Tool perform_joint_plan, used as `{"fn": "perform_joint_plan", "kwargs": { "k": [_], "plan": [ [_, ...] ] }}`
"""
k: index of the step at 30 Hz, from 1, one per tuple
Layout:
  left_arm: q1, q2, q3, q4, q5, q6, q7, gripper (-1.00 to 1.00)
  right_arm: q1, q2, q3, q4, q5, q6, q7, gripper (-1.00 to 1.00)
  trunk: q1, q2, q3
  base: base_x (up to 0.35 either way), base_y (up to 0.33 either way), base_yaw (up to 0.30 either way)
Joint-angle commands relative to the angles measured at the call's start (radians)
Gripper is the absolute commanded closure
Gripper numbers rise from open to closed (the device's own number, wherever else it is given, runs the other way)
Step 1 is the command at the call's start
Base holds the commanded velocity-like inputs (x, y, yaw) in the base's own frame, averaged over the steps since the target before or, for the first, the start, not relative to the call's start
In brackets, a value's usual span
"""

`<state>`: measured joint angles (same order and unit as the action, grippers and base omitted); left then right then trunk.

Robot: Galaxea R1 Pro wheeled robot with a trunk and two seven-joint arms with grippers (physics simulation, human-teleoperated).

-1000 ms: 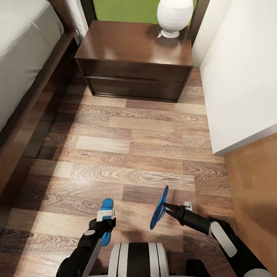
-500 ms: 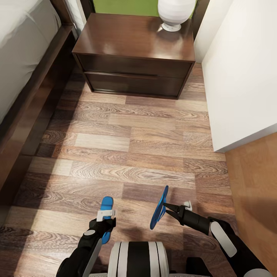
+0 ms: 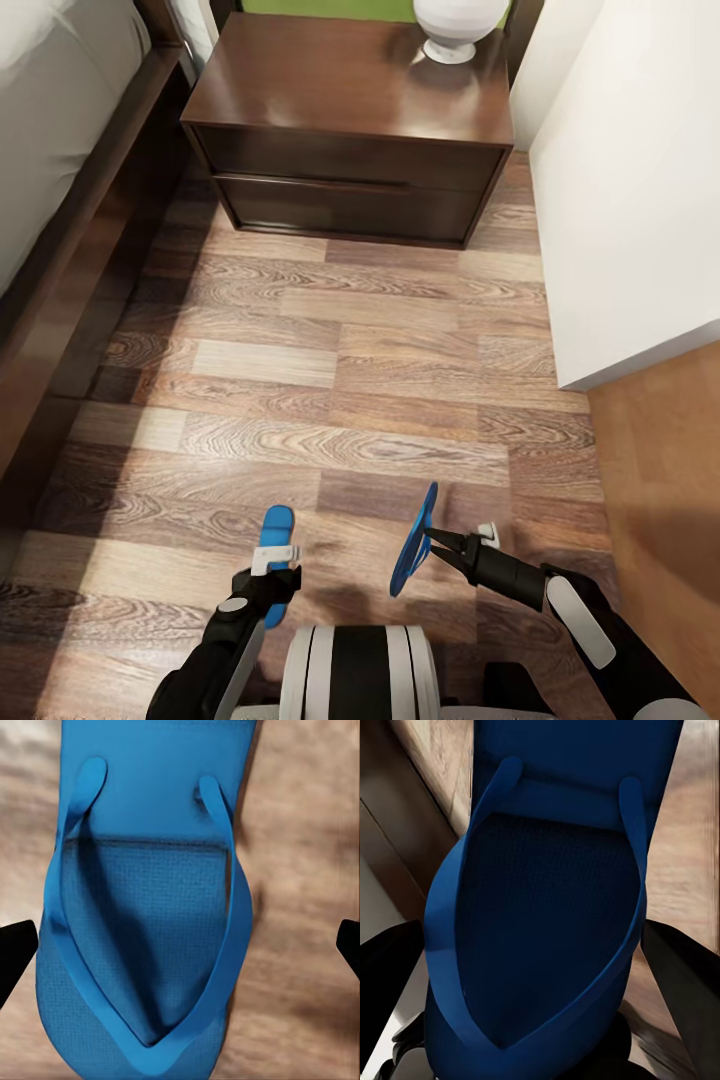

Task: In the bedroom, move the book from the bed onto either nightstand, and place the two sandals side by side next to the bed.

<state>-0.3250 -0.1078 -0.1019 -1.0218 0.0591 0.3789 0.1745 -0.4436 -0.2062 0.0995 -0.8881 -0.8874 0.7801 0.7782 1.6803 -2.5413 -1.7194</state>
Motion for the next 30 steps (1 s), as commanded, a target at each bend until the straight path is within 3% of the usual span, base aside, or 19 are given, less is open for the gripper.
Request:
{"fn": "perform_joint_plan", "kwargs": {
  "k": [1, 26, 30],
  "plan": [
    [0.000, 0.000, -0.002, -0.001, 0.006, 0.005, 0.008, -1.00, -0.001, -0.001, 0.002, 0.000, -0.008, 0.006, 0.000, 1.00, 0.000, 0.000, -0.004, 0.000, 0.000, 0.000],
    [0.000, 0.000, -0.002, -0.003, 0.006, 0.005, 0.008, -1.00, -0.001, -0.001, 0.002, 0.000, -0.008, 0.006, 0.000, 1.00, 0.000, 0.000, -0.004, 0.000, 0.000, 0.000],
    [0.000, 0.000, -0.002, -0.003, 0.006, 0.005, 0.008, -1.00, -0.001, -0.001, 0.002, 0.000, -0.008, 0.007, 0.000, 1.00, 0.002, -0.001, -0.020, 0.000, 0.000, 0.000]
  ]
}}
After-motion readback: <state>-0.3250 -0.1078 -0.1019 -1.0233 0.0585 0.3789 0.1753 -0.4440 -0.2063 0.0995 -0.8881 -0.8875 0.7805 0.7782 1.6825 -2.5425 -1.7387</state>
